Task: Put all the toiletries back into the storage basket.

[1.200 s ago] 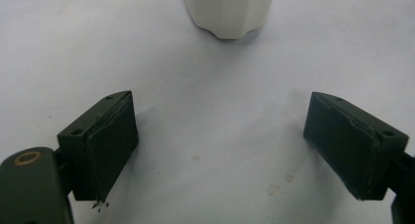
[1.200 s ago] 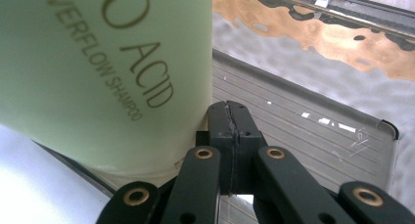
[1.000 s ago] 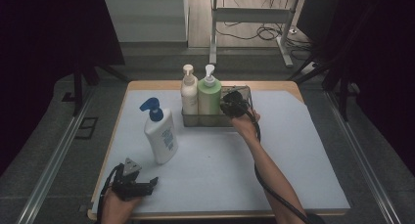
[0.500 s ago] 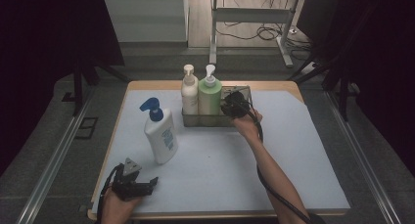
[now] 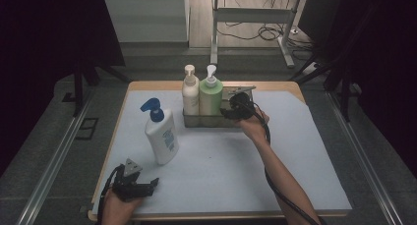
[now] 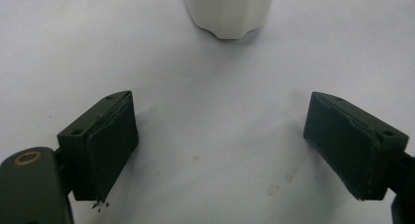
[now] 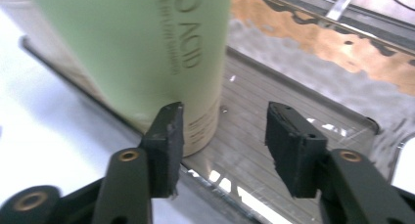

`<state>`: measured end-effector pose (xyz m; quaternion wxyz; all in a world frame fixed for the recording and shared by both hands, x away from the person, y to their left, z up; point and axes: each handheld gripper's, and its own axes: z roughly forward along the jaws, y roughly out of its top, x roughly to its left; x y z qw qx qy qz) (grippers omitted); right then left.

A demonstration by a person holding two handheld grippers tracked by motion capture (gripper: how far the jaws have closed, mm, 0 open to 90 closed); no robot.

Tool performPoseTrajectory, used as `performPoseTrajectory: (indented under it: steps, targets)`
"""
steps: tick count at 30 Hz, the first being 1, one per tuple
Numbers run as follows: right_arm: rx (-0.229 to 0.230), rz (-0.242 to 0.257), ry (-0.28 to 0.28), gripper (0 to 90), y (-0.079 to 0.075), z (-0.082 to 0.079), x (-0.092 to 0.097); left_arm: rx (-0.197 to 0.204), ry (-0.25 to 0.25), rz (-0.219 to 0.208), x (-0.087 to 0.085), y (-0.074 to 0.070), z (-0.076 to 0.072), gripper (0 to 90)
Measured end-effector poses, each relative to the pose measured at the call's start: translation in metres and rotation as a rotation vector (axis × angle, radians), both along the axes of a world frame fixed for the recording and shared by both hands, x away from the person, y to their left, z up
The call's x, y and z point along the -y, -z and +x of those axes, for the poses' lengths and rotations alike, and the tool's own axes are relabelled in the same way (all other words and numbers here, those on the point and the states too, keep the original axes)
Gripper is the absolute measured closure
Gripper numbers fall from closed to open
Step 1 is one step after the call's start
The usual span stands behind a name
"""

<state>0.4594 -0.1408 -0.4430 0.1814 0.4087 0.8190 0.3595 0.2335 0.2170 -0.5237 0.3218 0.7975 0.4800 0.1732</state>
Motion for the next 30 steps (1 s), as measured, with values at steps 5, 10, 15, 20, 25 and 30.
performPoseTrajectory:
  steps: [5, 10, 15, 20, 25, 30]
  targets:
    - [0.003, -0.004, -0.054, 39.0, -0.004, -0.008, -0.004, 0.000, 0.000, 0.000, 0.000, 0.000, 0.000, 12.3]
    - [0.018, -0.020, -0.090, 33.3, -0.008, -0.016, -0.006, 0.000, 0.000, 0.000, 0.000, 0.000, 0.000, 12.3]
    - [0.027, -0.029, -0.117, 28.9, -0.012, -0.024, -0.005, 0.000, 0.000, 0.000, 0.000, 0.000, 0.000, 12.3]
    - [0.031, -0.011, -0.149, 24.3, -0.018, -0.034, 0.000, 0.001, 0.000, -0.001, 0.000, 0.000, 0.000, 12.3]
    - [0.036, -0.005, -0.166, 19.3, -0.024, -0.045, 0.007, 0.000, 0.000, -0.001, 0.000, 0.000, 0.000, 12.3]
    - [0.035, -0.004, -0.182, 15.9, -0.027, -0.057, 0.015, 0.000, 0.000, 0.000, 0.000, 0.000, 0.000, 12.3]
